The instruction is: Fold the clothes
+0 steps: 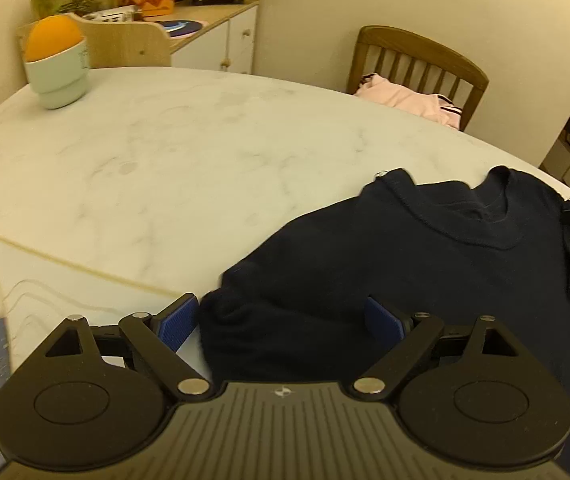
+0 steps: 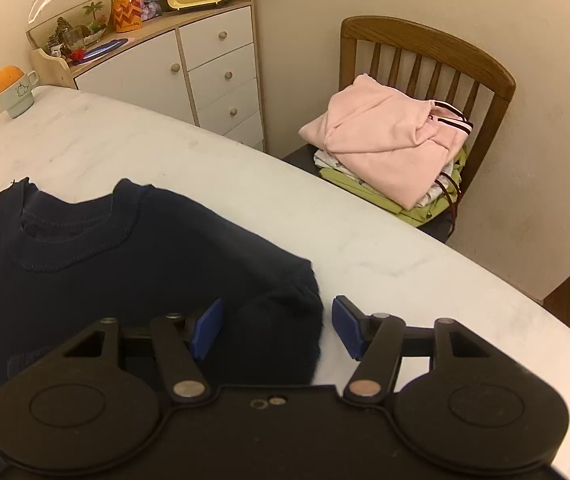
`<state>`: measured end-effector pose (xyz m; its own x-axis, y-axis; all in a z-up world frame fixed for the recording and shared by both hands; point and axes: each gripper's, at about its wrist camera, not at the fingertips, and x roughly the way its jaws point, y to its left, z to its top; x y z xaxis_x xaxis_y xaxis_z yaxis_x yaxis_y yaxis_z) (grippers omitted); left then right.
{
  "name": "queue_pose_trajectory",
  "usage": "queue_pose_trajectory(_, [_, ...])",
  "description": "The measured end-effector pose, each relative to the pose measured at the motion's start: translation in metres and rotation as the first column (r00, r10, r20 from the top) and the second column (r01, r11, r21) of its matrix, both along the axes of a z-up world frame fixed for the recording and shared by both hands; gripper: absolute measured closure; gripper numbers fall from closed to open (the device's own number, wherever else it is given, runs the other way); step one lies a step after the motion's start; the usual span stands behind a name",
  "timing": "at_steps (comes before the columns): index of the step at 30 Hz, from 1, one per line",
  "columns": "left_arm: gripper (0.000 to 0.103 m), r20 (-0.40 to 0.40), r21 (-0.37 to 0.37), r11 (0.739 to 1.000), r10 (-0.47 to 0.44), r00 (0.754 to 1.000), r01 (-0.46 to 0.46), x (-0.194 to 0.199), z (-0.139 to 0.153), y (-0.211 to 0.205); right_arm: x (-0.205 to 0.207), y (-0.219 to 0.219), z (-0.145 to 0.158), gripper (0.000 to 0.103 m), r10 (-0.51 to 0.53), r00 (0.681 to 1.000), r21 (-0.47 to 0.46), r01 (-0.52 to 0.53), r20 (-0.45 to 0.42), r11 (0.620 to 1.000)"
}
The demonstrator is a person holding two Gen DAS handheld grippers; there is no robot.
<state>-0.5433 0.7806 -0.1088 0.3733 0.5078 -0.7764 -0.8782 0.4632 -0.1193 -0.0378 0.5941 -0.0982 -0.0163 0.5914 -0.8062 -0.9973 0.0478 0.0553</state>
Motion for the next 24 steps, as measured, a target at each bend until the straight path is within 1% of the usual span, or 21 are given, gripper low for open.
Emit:
queue_pose_trajectory(2, [0.010,-0.010,0.005,1.000,-0.004,1.000,0.004,0.008,-0.001,0.000,-0.008,0.002,-0.001,0.000,0.019,0.999,-0.003,-0.019,0.028,1.000])
queue_pose_trajectory(5, [0.010,-0.064,0.030,0.999,-0.022,0.998,0.024,0.019,-0.004,-0.004,-0.012,0.003,-0.001,0.000,0.031,0.999,-0.008,-0.031,0.034,0.999])
queue_pose_trajectory(7, [0.013,-0.087,0.035,0.999,-0.028,0.996,0.031,0.022,-0.004,-0.007,-0.011,0.003,-0.001,0.000,0.029,0.999,-0.016,-0.028,0.031,0.999])
queue_pose_trajectory(8, [0.027,-0.087,0.039,0.999,-0.033,0.996,0.036,0.024,-0.002,-0.008,-0.011,0.002,0.000,0.000,0.027,0.999,-0.017,-0.026,0.027,1.000])
queue_pose_trajectory(9, [0.045,-0.089,0.043,0.998,-0.036,0.995,0.040,0.025,0.000,-0.010,-0.011,0.001,0.001,0.000,0.025,0.999,-0.015,-0.025,0.023,1.000])
queue_pose_trajectory(10, [0.054,-0.093,0.045,0.998,-0.035,0.995,0.039,0.026,0.002,-0.010,-0.010,0.000,0.002,0.000,0.022,1.000,-0.015,-0.022,0.008,1.000])
queue_pose_trajectory(11, [0.077,-0.089,0.037,0.999,-0.027,0.996,0.030,0.026,0.004,-0.010,-0.009,-0.001,0.004,0.000,0.025,0.999,-0.019,-0.025,-0.021,1.000])
queue_pose_trajectory(12, [0.091,-0.081,0.021,1.000,-0.020,0.997,0.022,0.026,0.005,-0.010,-0.007,-0.002,0.005,0.000,0.028,0.998,-0.023,-0.029,-0.053,0.999])
queue_pose_trajectory(13, [0.091,-0.071,0.004,1.000,-0.013,0.997,0.013,0.027,0.006,-0.009,-0.009,-0.004,0.006,0.000,0.035,0.998,-0.020,-0.036,-0.047,0.999])
queue_pose_trajectory(14, [0.092,-0.086,0.011,1.000,-0.011,0.996,0.012,0.029,0.008,-0.012,-0.010,-0.007,0.008,0.000,0.036,0.999,-0.014,-0.036,-0.041,0.999])
queue_pose_trajectory(16, [0.093,-0.096,0.029,0.999,-0.011,0.995,0.014,0.031,0.013,-0.020,-0.009,-0.015,0.015,0.000,0.037,0.997,0.005,-0.036,-0.070,0.999])
queue_pose_trajectory(19, [0.094,-0.080,0.054,0.998,-0.007,0.997,0.011,0.026,0.027,-0.034,-0.010,-0.031,0.029,0.000,0.044,0.996,0.043,-0.041,-0.082,0.998])
queue_pose_trajectory(22, [0.094,-0.046,0.073,0.997,-0.002,0.999,0.005,0.020,0.046,-0.055,-0.011,-0.052,0.046,0.000,0.046,0.992,0.085,-0.036,-0.120,0.996])
queue_pose_trajectory(24, [0.094,-0.043,0.093,0.996,-0.013,0.999,0.017,0.016,0.056,-0.072,-0.012,-0.070,0.058,0.000,0.045,0.989,0.117,-0.028,-0.143,0.993])
